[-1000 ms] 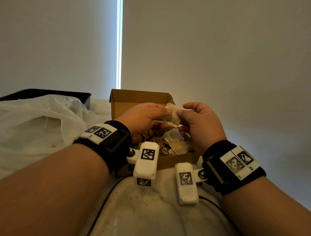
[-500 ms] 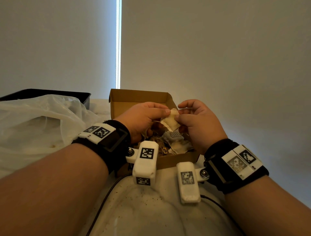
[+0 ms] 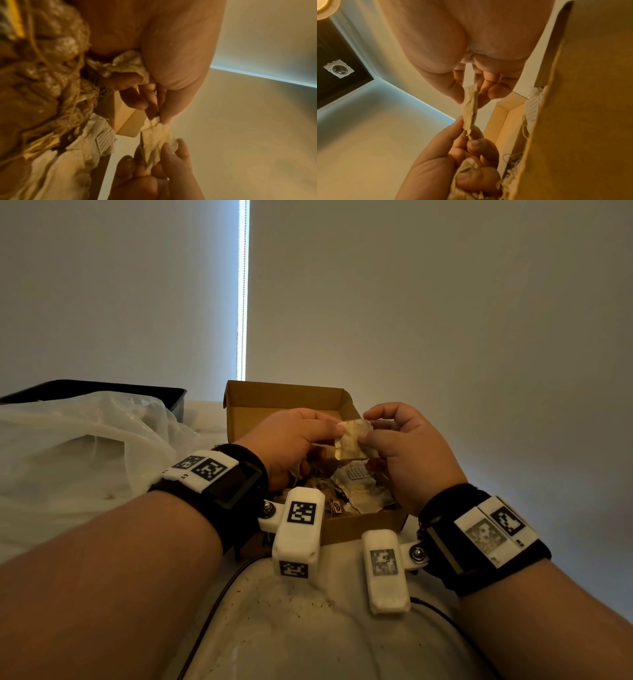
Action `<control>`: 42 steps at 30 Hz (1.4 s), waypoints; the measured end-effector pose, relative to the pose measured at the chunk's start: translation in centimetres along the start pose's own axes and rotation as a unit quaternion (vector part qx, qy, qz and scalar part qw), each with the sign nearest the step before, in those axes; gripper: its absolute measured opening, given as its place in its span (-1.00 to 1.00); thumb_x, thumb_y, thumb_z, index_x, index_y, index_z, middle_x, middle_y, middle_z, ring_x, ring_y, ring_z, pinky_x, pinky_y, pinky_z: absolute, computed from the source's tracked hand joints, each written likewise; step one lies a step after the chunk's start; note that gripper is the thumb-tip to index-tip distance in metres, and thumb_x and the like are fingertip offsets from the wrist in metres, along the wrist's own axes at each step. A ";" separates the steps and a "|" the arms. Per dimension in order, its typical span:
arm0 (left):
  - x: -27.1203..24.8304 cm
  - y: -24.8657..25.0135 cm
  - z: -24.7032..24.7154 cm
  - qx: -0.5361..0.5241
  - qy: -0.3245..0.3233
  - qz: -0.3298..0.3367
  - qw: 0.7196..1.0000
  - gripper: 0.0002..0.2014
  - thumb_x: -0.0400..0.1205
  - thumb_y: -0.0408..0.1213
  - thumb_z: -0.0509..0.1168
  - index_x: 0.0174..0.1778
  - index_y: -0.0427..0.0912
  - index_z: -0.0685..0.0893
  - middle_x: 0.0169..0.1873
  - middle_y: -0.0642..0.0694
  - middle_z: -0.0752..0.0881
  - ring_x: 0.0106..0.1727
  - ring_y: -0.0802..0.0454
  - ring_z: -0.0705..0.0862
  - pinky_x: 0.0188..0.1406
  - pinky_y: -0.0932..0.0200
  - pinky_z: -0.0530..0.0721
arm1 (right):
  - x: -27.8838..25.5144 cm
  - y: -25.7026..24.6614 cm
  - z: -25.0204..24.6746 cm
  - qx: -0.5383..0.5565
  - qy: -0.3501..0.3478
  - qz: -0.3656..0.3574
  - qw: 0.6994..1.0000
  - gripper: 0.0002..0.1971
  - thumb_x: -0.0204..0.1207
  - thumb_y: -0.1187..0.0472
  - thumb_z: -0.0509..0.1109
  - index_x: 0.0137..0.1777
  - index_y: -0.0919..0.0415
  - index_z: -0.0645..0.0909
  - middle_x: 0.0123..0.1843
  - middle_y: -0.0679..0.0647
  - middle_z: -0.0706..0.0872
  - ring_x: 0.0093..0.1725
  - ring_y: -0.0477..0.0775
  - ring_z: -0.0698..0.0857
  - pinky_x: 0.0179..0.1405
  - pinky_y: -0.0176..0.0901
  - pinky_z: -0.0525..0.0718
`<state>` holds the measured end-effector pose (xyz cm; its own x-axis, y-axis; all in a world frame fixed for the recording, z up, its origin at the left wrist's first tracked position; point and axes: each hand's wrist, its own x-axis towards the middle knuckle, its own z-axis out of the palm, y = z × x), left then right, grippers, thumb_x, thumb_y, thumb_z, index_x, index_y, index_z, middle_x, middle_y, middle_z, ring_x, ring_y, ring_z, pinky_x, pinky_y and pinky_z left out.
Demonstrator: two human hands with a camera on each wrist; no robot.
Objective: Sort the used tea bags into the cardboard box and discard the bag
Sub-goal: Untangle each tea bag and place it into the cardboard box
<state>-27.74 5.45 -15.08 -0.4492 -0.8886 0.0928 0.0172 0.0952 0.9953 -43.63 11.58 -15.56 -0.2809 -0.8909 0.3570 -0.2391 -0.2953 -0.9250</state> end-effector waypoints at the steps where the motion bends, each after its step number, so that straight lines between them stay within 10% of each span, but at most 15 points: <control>1: 0.1 -0.1 -0.1 0.000 0.004 -0.002 1.000 -0.90 0.69 -0.26 0.37 0.05 -0.15 0.77 -0.21 -0.06 0.80 -0.42 0.19 0.69 -0.60 0.35 0.53 | -0.1 0.0 0.0 0.001 -0.006 0.001 1.000 -0.73 0.56 0.44 0.42 0.11 0.07 0.70 0.01 0.11 0.82 -0.13 0.12 0.82 -0.28 -0.15 0.73; 13: 0.7 0.0 -0.4 -0.110 0.011 -0.064 0.992 -0.41 0.71 0.29 0.08 0.12 -0.17 0.74 -0.27 -0.06 0.73 -0.44 0.09 0.59 -0.65 0.28 0.41 | 0.1 -0.8 -1.8 -0.162 -0.008 0.071 0.984 -0.52 0.51 0.43 0.47 0.37 0.02 0.58 0.03 0.04 0.79 -0.04 0.06 0.80 -0.29 -0.22 0.65; 17: 0.7 0.2 -0.5 -0.134 0.008 -0.064 0.989 -0.30 0.71 0.34 -0.03 0.15 -0.23 0.72 -0.26 -0.14 0.74 -0.47 0.04 0.60 -0.66 0.28 0.40 | -0.3 -1.7 -1.3 -0.265 -0.076 0.127 0.953 -0.53 0.49 0.46 0.50 0.31 0.01 0.62 0.13 0.11 0.73 -0.02 0.21 0.81 -0.09 0.09 0.85; 30: 1.0 -0.1 -0.9 -0.157 0.000 -0.063 0.986 -0.20 0.67 0.41 -0.09 0.19 -0.26 0.72 -0.26 -0.16 0.73 -0.41 -0.02 0.58 -0.57 0.24 0.36 | -0.4 -3.1 0.0 -0.411 -0.125 0.176 0.885 -0.50 0.48 0.42 0.54 0.40 0.09 0.62 0.42 0.16 0.60 0.30 0.25 0.68 0.28 0.12 0.73; 37: 1.2 -0.3 -0.9 -0.160 0.000 -0.058 0.985 -0.20 0.67 0.41 -0.08 0.16 -0.26 0.73 -0.28 -0.16 0.73 -0.44 -0.01 0.57 -0.56 0.23 0.36 | -1.4 -2.7 0.0 -0.357 -0.082 0.070 0.928 -0.89 0.60 0.03 0.44 -0.06 0.04 0.70 -0.13 0.02 0.79 -0.12 0.04 0.79 -0.19 -0.13 0.78; 42: 1.2 -0.2 -1.0 -0.188 -0.011 -0.032 0.982 -0.23 0.65 0.40 -0.01 0.12 -0.28 0.73 -0.27 -0.17 0.70 -0.43 0.00 0.55 -0.59 0.24 0.40 | -1.6 -2.3 0.5 -0.447 -0.171 0.113 0.871 -0.62 0.54 -0.25 0.40 -0.01 0.06 0.75 -0.05 0.06 0.80 -0.02 0.05 0.77 0.18 0.08 0.76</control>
<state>-27.41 3.96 -15.17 -0.4787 -0.8774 0.0330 0.3157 -0.1369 0.9389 -42.14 13.46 -14.06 -0.1578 -0.9872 -0.0225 -0.8847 0.1514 -0.4408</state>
